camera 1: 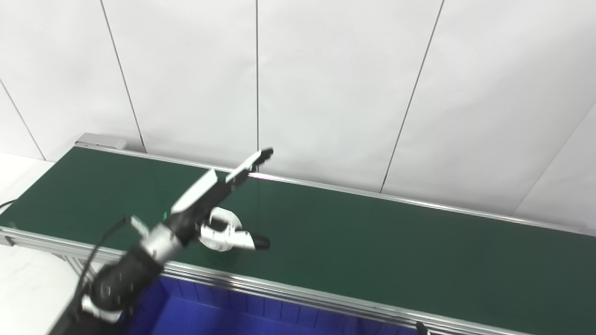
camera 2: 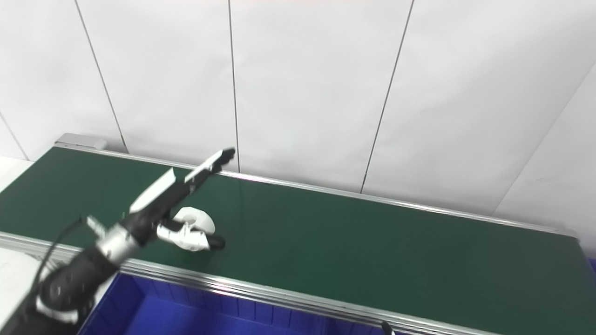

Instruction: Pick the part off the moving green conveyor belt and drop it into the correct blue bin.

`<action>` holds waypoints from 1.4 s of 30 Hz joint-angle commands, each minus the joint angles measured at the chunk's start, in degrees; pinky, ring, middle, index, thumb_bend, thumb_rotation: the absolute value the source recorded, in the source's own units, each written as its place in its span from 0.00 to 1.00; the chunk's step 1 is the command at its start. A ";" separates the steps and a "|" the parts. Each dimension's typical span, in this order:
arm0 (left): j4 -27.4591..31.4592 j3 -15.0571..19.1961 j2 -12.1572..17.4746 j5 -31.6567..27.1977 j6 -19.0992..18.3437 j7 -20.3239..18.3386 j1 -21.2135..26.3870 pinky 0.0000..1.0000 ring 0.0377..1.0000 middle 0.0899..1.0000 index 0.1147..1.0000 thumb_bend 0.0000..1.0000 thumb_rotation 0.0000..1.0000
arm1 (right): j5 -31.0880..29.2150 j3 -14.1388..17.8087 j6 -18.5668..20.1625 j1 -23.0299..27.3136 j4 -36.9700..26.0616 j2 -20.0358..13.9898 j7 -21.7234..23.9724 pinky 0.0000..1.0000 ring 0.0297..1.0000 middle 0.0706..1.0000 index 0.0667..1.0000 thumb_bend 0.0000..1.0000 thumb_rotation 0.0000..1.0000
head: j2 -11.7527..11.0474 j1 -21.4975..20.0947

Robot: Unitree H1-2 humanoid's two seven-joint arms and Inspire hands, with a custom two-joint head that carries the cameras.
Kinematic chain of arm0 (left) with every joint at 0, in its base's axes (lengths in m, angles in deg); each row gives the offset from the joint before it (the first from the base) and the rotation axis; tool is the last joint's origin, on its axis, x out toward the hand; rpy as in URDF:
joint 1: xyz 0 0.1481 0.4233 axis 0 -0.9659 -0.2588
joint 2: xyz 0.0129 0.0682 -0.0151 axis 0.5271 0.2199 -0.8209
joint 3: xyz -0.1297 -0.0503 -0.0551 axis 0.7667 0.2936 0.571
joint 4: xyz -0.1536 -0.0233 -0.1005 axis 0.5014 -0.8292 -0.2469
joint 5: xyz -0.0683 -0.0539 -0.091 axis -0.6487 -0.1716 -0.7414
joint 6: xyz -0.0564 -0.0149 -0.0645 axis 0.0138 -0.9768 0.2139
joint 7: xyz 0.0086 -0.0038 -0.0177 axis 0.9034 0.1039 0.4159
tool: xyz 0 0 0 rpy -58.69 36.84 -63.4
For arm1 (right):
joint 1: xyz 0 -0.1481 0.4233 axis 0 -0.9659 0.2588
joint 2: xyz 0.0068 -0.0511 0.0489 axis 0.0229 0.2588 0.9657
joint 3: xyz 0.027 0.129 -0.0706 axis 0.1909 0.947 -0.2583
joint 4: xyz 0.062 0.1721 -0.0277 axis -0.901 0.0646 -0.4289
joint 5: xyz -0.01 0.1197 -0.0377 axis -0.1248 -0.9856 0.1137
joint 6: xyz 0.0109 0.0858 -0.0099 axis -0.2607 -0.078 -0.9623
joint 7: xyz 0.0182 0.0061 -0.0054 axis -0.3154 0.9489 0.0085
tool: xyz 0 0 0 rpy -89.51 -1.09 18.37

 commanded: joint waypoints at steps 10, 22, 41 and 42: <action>-13.41 -5.44 5.08 12.66 -0.45 -4.23 10.83 0.84 0.96 1.00 1.00 0.86 0.30 | -1.21 0.49 -3.30 -0.41 -4.08 0.48 1.38 0.95 0.97 0.98 0.95 0.71 0.83 | 2.95 0.25; -25.22 -11.71 2.59 17.95 0.18 -7.45 12.97 0.88 0.97 1.00 1.00 0.94 0.11 | -0.65 2.16 -3.00 0.48 -3.74 1.05 2.41 0.98 0.98 0.97 0.96 0.70 0.84 | 3.32 1.48; -48.61 -12.24 -9.76 24.44 20.21 26.92 11.63 0.47 0.41 0.47 0.46 0.50 0.00 | -0.62 3.87 -2.91 0.55 -3.26 1.59 3.33 0.98 0.98 0.97 0.95 0.73 0.83 | 3.24 1.91; -48.99 -12.41 -10.27 24.40 20.87 28.46 11.71 0.46 0.40 0.46 0.46 0.50 0.00 | -0.55 3.93 -2.86 0.48 -3.36 1.68 3.37 0.98 0.98 0.97 0.95 0.73 0.84 | 3.22 1.89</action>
